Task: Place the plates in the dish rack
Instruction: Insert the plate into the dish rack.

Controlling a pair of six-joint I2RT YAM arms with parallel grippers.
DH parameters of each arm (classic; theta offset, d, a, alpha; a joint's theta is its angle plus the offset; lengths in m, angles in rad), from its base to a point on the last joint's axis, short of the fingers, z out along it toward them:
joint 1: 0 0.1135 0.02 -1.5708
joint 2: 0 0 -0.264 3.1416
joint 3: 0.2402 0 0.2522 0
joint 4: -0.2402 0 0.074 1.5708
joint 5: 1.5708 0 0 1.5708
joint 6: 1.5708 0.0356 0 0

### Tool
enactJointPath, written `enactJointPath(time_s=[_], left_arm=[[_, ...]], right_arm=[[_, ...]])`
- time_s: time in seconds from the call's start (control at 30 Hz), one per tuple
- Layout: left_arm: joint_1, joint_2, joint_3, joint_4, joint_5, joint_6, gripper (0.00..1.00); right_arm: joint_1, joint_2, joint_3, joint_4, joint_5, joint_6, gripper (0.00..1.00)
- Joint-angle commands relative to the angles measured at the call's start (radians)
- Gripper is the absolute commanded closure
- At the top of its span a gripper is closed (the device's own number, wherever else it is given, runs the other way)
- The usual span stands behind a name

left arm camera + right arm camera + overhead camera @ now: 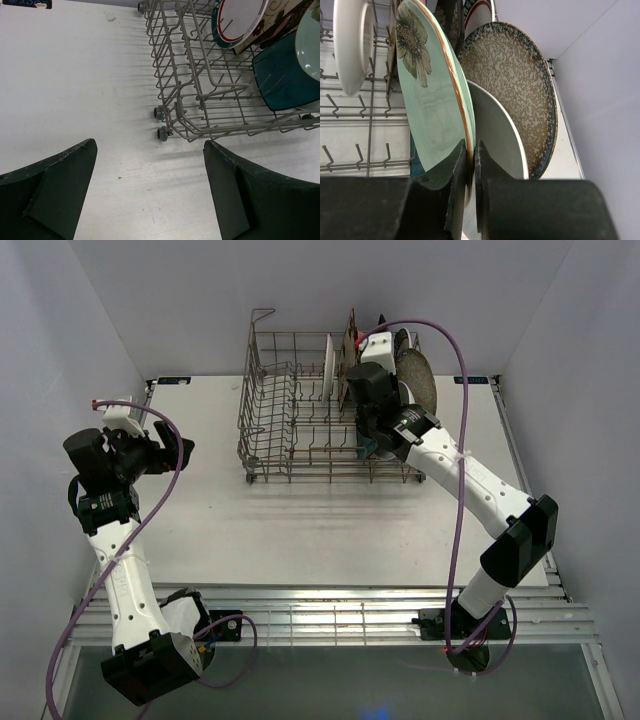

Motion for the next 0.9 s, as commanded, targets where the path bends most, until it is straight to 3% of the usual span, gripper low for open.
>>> enactJointPath(time_s=[0.0,0.87], left_arm=[[0.000,-0.019,-0.015,0.010,0.021,0.010,0.02],[-0.001,-0.016,-0.032,0.012,0.046,0.020,0.02]], right_arm=[[0.014,-0.002,0.088,0.105,0.100,0.000,0.92],[0.002,0.176,0.091,0.081,0.098,0.059,0.92]])
